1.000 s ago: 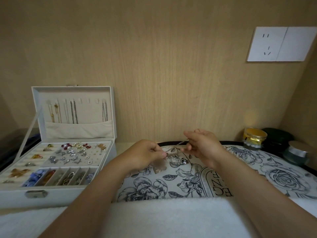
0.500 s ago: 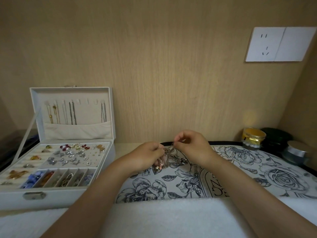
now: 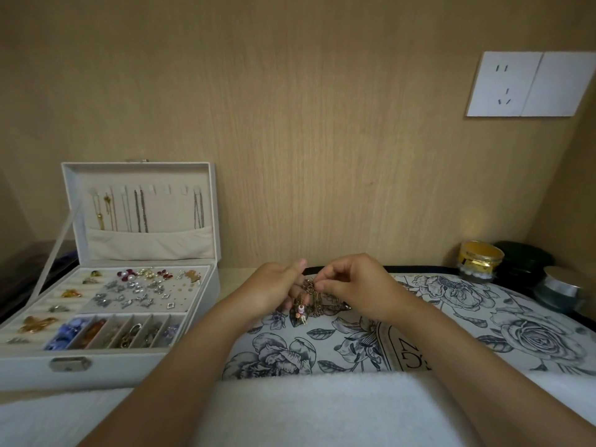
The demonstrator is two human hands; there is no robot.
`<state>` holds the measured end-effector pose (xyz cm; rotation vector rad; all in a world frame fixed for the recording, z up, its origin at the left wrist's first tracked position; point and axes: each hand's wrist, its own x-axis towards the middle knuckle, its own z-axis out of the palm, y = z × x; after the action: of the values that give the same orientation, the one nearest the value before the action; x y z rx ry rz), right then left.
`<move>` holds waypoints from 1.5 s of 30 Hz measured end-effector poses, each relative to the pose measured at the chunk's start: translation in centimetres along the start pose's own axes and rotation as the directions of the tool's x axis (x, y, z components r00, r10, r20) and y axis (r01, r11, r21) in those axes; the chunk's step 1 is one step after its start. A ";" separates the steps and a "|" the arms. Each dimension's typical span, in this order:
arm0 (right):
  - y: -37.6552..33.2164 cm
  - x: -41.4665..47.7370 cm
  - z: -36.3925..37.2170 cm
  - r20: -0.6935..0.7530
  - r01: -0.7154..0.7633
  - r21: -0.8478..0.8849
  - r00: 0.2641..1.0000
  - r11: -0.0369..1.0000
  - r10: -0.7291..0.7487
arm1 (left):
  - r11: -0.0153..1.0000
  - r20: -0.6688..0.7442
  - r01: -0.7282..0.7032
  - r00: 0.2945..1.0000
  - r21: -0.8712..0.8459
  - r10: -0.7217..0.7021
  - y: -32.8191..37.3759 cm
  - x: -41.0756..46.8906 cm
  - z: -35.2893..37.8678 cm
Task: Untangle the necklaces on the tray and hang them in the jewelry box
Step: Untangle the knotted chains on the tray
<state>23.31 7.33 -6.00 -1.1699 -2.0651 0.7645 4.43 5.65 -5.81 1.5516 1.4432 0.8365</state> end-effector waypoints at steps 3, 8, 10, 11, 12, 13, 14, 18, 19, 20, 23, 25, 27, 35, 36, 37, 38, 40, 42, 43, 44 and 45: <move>0.6 0.1 0.1 0.012 -0.012 -0.048 1.000 0.999 0.012 | 0.999 0.061 -0.024 0.998 -0.021 0.026 0.0 0.1 -0.3; 0.0 -0.2 0.1 0.086 -0.057 0.142 0.995 0.988 0.045 | 0.974 0.096 -0.007 0.995 -0.228 0.030 -0.2 0.4 -0.7; 0.0 -0.2 0.3 0.085 -0.074 0.199 0.995 0.977 0.058 | 0.956 0.112 -0.026 0.992 -0.291 0.061 -0.1 0.4 -0.9; 0.1 -0.1 0.4 0.067 -0.082 0.215 0.995 0.973 0.069 | 0.953 0.125 -0.038 0.989 -0.300 0.078 -0.1 0.4 -1.0; 0.2 0.0 0.4 0.052 -0.087 0.232 0.996 0.969 0.077 | 0.958 0.135 -0.049 0.987 -0.282 0.090 -0.1 0.3 -1.1; 0.3 0.0 0.3 0.049 -0.092 0.247 0.995 0.965 0.083 | 0.970 0.141 -0.063 0.985 -0.236 0.099 -0.1 0.3 -1.2; 0.5 0.0 0.2 0.056 -0.095 0.253 0.995 0.963 0.083 | 0.982 0.137 -0.080 0.985 -0.171 0.105 0.0 0.3 -1.3; 0.4 0.0 -0.2 0.140 -0.148 0.265 0.984 0.953 0.113 | 0.987 0.110 -0.150 0.984 0.064 0.143 0.1 0.1 -1.5; 0.2 0.0 -0.3 0.157 -0.160 0.270 0.980 0.950 0.120 | 0.981 0.124 -0.164 0.981 0.099 0.151 0.2 0.0 -1.4; 0.1 0.0 -0.3 0.166 -0.166 0.260 0.978 0.951 0.125 | 0.977 0.140 -0.176 0.977 0.119 0.159 0.3 -0.2 -1.2; -0.4 -0.1 -0.3 0.184 -0.163 0.249 0.976 0.955 0.118 | 0.974 0.134 -0.195 0.975 0.114 0.179 0.6 -0.3 -0.7; -0.4 -0.2 -0.2 0.188 -0.159 0.269 0.976 0.950 0.111 | 0.973 0.104 -0.201 0.976 0.115 0.189 0.7 -0.2 -0.6; -0.1 -0.1 -0.1 0.180 -0.163 0.300 0.977 0.940 0.112 | 0.970 0.072 -0.205 0.978 0.134 0.197 0.5 0.0 -0.6; 0.8 0.1 -0.3 0.139 -0.168 0.334 0.982 0.928 0.127 | 0.949 -0.015 -0.259 0.964 0.181 0.266 -0.4 0.4 -0.5; 0.8 0.1 -0.2 0.139 -0.170 0.326 0.982 0.930 0.131 | 0.949 -0.014 -0.266 0.962 0.171 0.272 -0.5 0.4 -0.5; 0.8 0.1 -0.2 0.144 -0.172 0.322 0.981 0.931 0.132 | 0.948 -0.011 -0.273 0.960 0.162 0.279 -0.7 0.4 -0.4; 0.8 0.1 -0.1 0.148 -0.174 0.318 0.980 0.932 0.133 | 0.946 -0.008 -0.282 0.958 0.161 0.287 -0.8 0.4 -0.4; 0.6 0.1 -0.1 0.145 -0.183 0.294 0.979 0.938 0.145 | 0.938 0.005 -0.303 0.952 0.167 0.306 -1.0 0.4 -0.2; 0.6 0.1 -0.1 0.143 -0.188 0.268 0.978 0.945 0.154 | 0.935 0.010 -0.320 0.947 0.152 0.322 -1.1 0.4 -0.1; 0.6 0.1 -0.1 0.145 -0.186 0.266 0.978 0.946 0.151 | 0.933 0.002 -0.330 0.943 0.144 0.333 -1.3 0.5 0.0; 0.6 0.0 -0.1 0.146 -0.183 0.268 0.978 0.946 0.147 | 0.928 -0.013 -0.343 0.937 0.144 0.348 -1.5 0.5 0.0; 0.5 0.0 -0.2 0.145 -0.179 0.272 0.979 0.945 0.144 | 0.920 -0.033 -0.359 0.929 0.154 0.368 -1.7 0.5 0.1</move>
<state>23.73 7.56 -6.29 -1.1615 -1.8912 1.1972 3.81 6.08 -7.45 1.9602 1.2997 1.0200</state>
